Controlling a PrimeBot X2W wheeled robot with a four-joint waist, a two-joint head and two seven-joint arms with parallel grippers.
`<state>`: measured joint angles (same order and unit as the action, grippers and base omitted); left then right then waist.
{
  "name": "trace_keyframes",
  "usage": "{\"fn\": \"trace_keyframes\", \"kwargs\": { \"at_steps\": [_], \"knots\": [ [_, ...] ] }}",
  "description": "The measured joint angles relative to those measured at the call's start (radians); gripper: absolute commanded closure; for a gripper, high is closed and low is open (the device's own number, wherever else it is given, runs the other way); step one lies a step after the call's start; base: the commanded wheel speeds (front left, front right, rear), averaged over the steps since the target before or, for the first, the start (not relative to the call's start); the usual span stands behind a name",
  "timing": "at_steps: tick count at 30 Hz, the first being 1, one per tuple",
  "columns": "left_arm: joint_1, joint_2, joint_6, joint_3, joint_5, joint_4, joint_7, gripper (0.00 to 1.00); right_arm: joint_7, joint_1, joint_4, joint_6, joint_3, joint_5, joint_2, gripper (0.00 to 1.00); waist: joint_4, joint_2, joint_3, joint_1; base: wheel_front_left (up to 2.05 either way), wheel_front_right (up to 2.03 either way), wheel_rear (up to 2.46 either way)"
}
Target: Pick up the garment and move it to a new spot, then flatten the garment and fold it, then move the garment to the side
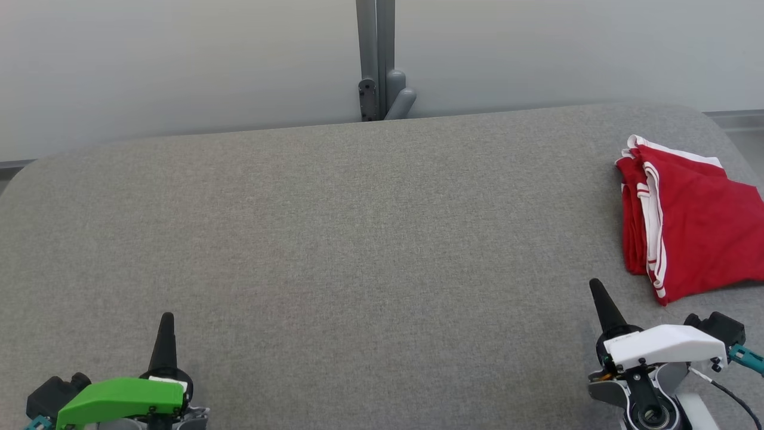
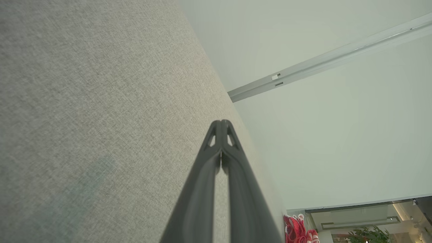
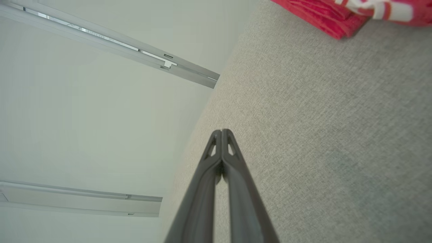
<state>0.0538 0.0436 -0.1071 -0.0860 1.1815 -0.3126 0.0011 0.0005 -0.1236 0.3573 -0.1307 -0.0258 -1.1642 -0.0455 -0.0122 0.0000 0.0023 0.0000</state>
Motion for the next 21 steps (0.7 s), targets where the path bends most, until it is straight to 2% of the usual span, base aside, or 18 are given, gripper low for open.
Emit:
{"fn": "trace_keyframes", "kwargs": {
  "at_steps": [21],
  "knots": [
    [0.019,0.001,-0.009,-0.015,0.178,0.028,0.05,1.0,0.047,0.0,-0.04,0.0,-0.032,-0.185,-0.001,1.0,0.004,0.0,0.0,0.0,0.0,0.0,0.0]
  ]
}}
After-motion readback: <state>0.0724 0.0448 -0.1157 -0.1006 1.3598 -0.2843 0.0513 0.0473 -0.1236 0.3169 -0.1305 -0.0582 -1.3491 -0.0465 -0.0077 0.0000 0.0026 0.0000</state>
